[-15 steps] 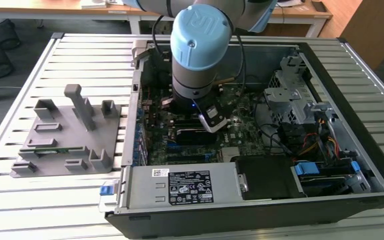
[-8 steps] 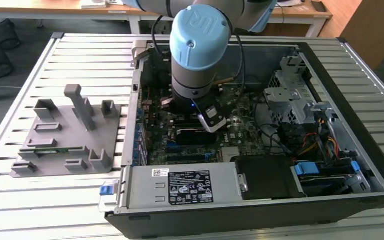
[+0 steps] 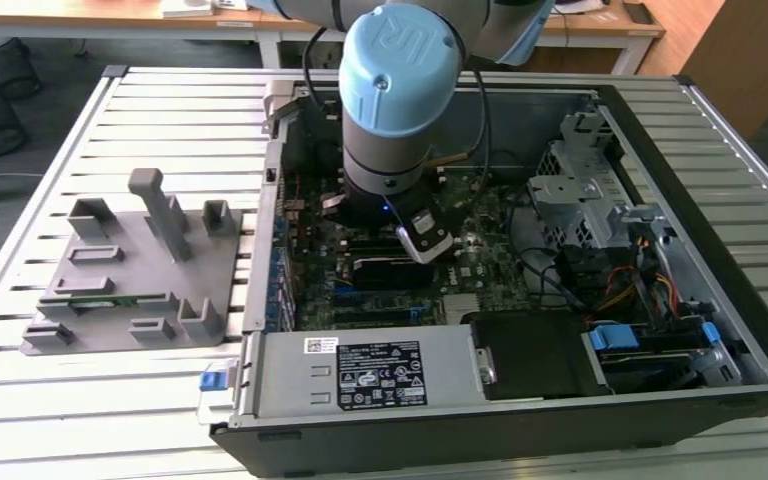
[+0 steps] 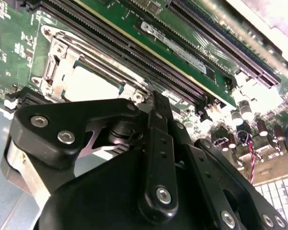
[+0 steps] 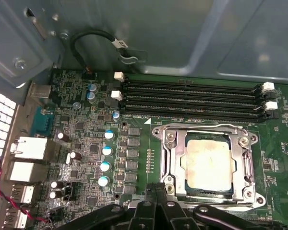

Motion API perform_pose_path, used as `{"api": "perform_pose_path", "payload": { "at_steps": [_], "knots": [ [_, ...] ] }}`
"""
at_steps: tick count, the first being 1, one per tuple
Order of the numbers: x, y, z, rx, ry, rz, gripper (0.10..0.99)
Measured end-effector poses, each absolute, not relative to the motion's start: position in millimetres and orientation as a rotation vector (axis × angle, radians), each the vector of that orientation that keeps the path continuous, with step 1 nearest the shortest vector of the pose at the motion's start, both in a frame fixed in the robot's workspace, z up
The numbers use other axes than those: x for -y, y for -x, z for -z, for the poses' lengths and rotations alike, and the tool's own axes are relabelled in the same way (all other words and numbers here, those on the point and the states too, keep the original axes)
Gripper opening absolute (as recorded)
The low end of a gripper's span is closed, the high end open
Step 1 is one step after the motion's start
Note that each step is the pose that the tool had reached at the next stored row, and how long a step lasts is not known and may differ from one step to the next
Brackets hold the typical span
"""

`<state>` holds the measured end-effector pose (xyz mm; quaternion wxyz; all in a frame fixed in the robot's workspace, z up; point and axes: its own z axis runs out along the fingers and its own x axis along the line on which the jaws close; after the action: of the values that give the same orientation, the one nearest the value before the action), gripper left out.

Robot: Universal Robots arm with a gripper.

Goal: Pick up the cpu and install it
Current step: 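Install the second cpu locking lever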

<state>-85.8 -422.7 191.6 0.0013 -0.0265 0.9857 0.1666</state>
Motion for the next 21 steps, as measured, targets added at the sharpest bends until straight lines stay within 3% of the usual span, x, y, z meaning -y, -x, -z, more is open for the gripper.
{"api": "perform_pose_path", "payload": {
  "at_steps": [21],
  "knots": [
    [422.5,85.8,-187.4,-3.094,0.083,-0.523,0.106]
  ]
}}
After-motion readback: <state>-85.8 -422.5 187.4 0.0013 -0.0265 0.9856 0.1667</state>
